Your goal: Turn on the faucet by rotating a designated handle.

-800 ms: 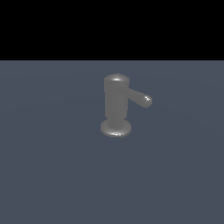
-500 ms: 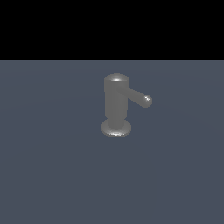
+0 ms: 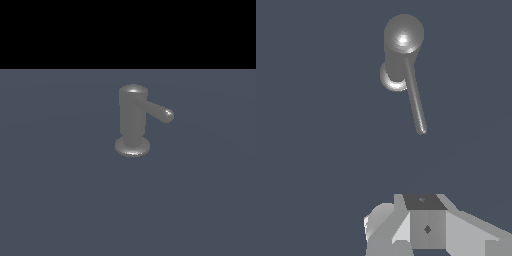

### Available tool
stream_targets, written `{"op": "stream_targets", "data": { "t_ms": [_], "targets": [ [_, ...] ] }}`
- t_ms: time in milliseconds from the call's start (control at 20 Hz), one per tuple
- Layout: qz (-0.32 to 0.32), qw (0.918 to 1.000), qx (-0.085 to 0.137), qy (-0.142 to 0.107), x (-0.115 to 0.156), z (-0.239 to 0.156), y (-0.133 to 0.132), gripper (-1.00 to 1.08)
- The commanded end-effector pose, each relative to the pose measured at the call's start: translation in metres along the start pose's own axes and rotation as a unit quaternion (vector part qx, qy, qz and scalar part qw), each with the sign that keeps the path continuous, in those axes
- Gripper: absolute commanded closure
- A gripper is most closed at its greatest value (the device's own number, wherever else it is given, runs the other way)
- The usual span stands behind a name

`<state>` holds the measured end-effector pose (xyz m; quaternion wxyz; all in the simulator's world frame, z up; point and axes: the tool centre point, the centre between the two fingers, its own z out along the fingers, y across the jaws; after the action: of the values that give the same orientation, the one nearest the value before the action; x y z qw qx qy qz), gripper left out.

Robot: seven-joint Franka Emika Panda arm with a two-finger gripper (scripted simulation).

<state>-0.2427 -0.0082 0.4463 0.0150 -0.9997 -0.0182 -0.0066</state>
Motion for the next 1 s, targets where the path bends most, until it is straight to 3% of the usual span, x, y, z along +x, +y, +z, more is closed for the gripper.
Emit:
{"op": "stream_targets", "data": {
  "t_ms": [0,950],
  "targets": [
    [-0.007,1.0000,-0.001,-0.001,0.003,0.018,0.001,1.08],
    [-0.071,0.9974,-0.011,-0.006,0.030,0.175,0.011,1.08]
  ]
}}
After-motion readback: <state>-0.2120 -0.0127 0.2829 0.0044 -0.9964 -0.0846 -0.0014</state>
